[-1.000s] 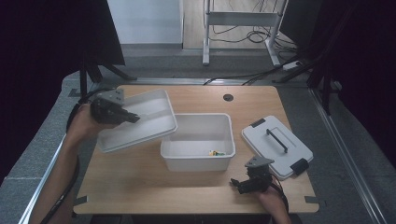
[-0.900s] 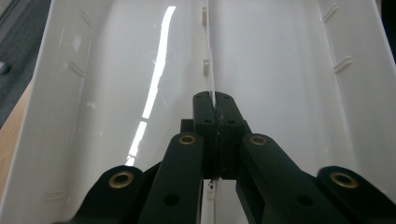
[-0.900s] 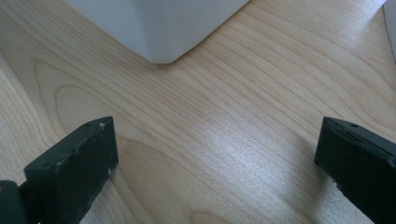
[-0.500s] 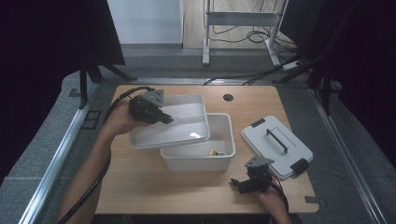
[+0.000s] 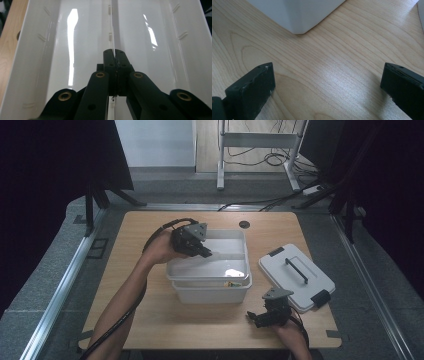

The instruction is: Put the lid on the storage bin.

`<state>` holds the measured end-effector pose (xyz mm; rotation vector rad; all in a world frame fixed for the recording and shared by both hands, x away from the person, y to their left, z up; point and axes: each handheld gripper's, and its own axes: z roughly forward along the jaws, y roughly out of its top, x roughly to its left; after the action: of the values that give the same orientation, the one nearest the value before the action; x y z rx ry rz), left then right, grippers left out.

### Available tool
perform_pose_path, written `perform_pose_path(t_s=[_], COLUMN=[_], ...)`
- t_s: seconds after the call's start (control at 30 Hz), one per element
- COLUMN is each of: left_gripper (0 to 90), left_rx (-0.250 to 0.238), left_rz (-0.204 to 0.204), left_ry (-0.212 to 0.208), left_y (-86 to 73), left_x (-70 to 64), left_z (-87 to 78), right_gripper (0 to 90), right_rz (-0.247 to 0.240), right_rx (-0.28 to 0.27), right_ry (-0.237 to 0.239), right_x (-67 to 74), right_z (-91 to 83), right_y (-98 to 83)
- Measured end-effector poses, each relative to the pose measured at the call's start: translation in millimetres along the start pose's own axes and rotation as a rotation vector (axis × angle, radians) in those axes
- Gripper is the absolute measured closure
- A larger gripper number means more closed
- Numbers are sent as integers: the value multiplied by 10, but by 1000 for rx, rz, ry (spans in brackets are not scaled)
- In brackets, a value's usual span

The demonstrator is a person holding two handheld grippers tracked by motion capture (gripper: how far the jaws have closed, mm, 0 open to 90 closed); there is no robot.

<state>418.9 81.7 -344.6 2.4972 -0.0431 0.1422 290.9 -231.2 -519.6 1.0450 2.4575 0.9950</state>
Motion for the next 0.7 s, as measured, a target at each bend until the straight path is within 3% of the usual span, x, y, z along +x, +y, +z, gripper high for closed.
perform_pose_path(t_s=[0.27, 0.7], left_gripper=[891, 886], left_rx=[28, 29], left_rz=[8, -42], left_ry=[-10, -19], left_y=[-14, -95], left_x=[7, -3], left_z=[247, 300], right_gripper=[0, 0], right_rz=[2, -2], right_rx=[0, 0], right_ry=[2, 2], right_x=[1, 0], right_z=[-3, -4], right_y=[0, -1])
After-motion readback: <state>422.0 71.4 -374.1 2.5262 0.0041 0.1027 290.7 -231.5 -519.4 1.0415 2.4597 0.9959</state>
